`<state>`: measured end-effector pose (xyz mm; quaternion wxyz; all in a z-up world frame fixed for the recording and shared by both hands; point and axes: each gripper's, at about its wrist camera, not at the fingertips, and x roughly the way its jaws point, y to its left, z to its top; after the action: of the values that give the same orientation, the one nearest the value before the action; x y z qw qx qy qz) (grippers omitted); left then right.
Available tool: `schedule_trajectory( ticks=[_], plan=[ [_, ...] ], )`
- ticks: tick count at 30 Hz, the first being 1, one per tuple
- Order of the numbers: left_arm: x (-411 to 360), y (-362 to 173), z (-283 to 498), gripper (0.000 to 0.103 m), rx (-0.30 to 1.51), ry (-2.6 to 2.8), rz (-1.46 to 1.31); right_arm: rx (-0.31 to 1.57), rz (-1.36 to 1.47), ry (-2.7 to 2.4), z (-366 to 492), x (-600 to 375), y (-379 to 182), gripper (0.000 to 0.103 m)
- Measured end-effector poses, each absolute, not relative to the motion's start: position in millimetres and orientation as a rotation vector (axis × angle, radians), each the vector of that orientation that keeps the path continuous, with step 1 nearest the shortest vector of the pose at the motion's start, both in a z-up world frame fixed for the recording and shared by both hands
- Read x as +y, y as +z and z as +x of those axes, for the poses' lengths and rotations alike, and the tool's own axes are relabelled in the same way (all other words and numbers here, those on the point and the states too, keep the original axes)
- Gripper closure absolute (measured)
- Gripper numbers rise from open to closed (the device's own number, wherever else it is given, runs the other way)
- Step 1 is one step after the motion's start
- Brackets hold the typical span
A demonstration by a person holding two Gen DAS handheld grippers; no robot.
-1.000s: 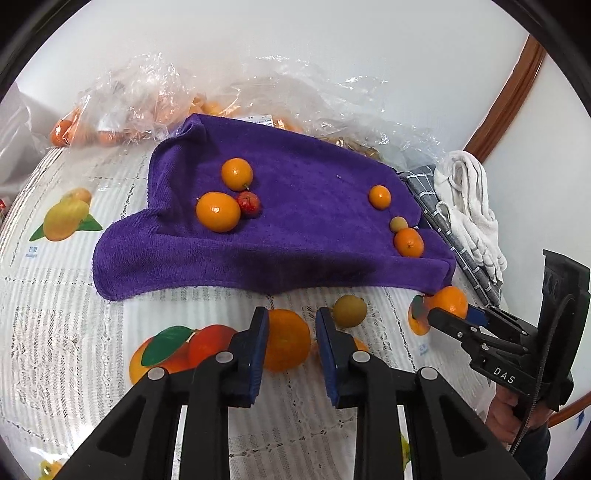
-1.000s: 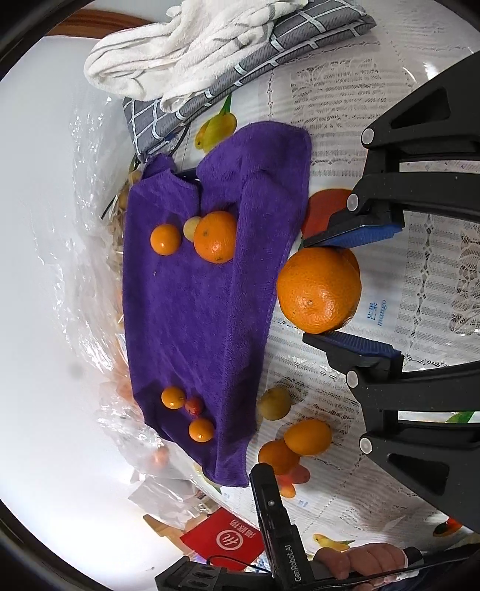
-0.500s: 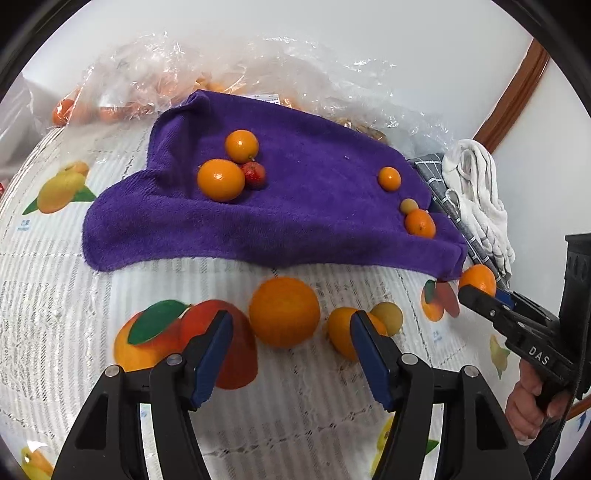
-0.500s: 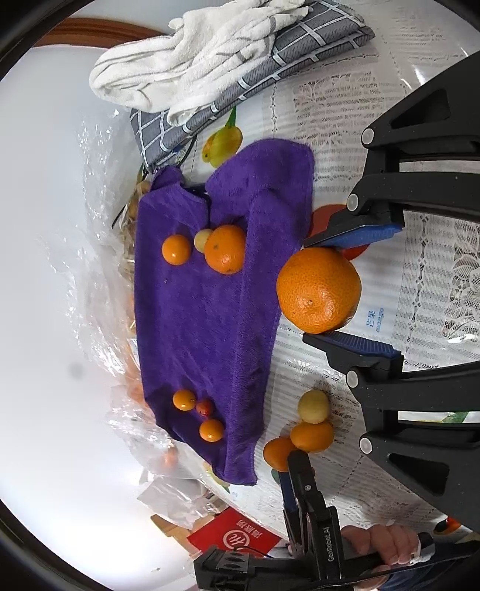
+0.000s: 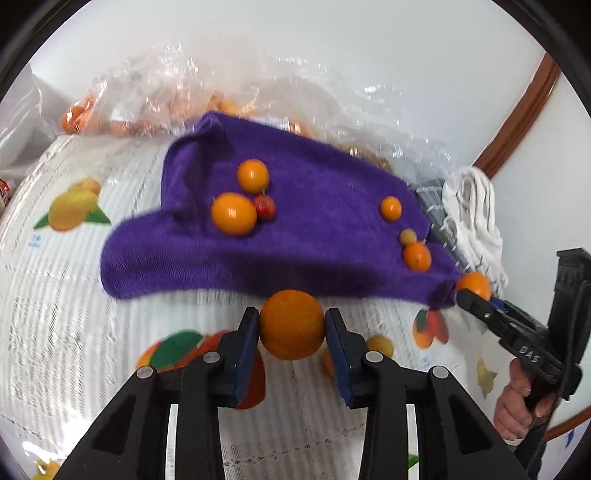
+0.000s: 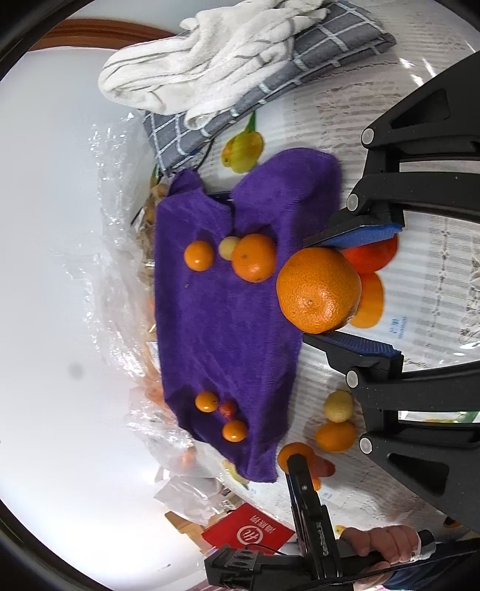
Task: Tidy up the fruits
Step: 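Carry both oranges onto the purple towel and open both grippers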
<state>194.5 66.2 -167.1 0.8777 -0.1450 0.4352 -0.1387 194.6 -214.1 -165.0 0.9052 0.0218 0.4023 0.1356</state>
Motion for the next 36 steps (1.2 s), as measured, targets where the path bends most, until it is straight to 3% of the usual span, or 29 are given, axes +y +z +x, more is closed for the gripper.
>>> schedule_trajectory(
  ticks=[10,22,36],
  plan=[
    [65,-129,247,0.068,0.846,-0.255,-0.258,0.773,0.011,0.261,258,-207,-144,0.06],
    [38,-165,288,0.068,0.936,-0.241,-0.245,0.873,-0.015,0.193,332,-219,-187,0.06],
    [31,-178,289,0.068,0.965,-0.243,-0.214,0.91,-0.038,0.177,340,-213,-203,0.06]
  ],
)
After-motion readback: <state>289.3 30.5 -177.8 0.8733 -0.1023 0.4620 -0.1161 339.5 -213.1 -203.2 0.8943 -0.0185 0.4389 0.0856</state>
